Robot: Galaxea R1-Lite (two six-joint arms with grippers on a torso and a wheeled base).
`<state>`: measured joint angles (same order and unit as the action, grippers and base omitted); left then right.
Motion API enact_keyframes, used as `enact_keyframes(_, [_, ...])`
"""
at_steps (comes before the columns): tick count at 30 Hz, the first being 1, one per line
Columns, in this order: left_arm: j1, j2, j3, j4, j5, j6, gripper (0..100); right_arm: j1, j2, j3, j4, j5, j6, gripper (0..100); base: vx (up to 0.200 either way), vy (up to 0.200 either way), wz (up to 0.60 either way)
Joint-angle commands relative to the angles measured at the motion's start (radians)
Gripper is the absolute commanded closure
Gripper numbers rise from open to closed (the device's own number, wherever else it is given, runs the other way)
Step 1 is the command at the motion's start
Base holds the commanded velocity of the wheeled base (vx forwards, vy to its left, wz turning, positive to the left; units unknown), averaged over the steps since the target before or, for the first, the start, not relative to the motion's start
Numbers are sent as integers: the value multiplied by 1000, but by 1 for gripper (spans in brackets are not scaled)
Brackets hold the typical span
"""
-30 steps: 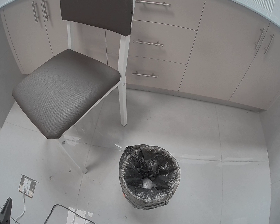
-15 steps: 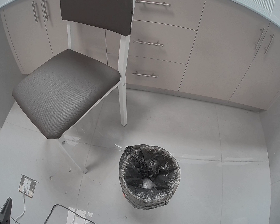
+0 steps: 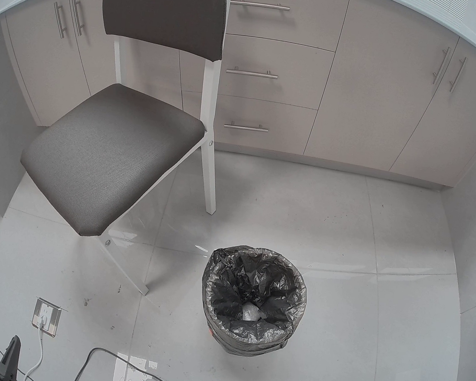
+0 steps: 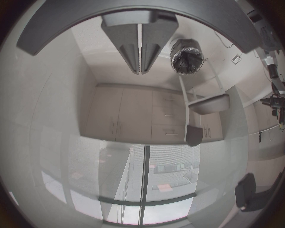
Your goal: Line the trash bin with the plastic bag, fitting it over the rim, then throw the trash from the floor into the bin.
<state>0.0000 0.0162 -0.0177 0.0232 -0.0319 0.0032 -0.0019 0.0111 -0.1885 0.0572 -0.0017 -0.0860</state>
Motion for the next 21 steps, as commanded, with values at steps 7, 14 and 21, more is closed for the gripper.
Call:
enact_keyframes(7, [0, -13, 10, 0, 0, 0, 0, 2, -11, 167, -60, 71, 109, 100, 0, 0, 0])
enact_keyframes(14, [0, -13, 10, 0, 0, 0, 0, 0, -11, 169, -62, 72, 112, 100, 0, 0, 0])
enact_keyframes(21, [0, -13, 10, 0, 0, 0, 0, 0, -11, 187, -116, 49, 152, 100, 0, 0, 0])
